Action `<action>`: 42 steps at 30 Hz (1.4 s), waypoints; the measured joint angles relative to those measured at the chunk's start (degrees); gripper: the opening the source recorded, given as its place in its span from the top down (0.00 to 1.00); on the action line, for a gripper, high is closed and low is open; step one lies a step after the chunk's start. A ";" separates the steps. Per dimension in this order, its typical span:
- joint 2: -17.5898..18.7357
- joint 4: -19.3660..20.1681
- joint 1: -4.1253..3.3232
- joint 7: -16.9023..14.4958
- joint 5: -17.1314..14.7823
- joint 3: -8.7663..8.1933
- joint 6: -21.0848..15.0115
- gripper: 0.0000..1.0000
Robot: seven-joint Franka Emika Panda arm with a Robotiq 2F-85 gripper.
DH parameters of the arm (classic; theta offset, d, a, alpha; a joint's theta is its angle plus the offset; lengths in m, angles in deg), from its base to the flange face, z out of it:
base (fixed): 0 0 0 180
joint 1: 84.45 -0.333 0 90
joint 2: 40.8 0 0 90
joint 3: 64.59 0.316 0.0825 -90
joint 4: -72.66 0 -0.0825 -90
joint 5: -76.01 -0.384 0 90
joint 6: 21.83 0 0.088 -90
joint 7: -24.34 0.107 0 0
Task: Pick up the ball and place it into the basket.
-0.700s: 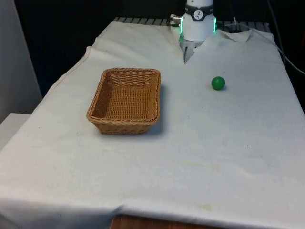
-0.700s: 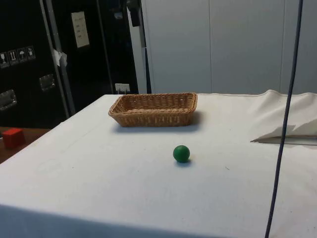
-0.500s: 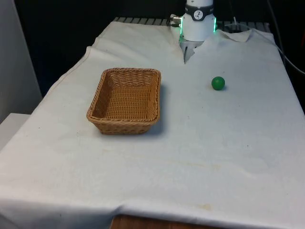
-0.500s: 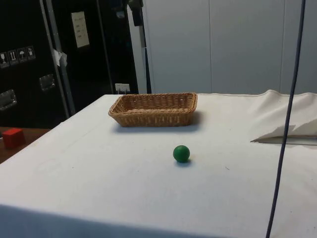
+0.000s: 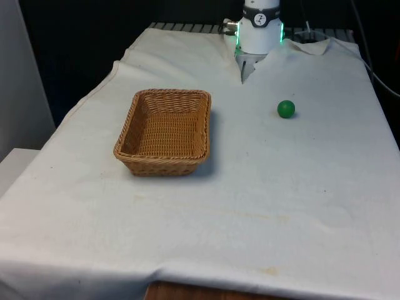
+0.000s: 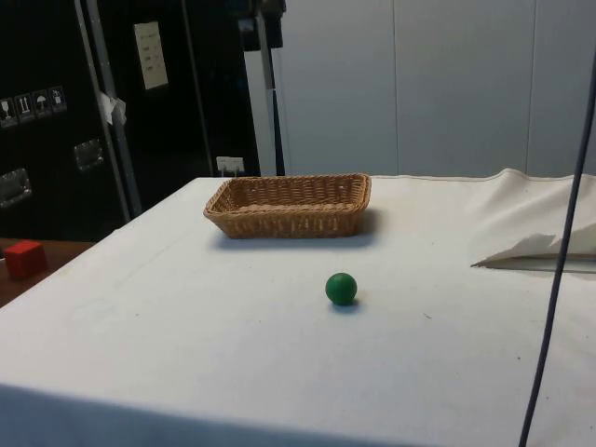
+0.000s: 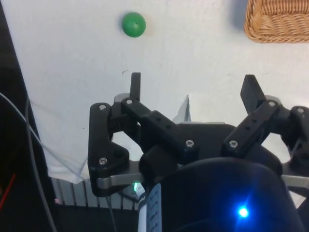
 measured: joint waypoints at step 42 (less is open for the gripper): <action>-4.87 22.86 0.00 6.59 2.18 3.04 -20.68 0.00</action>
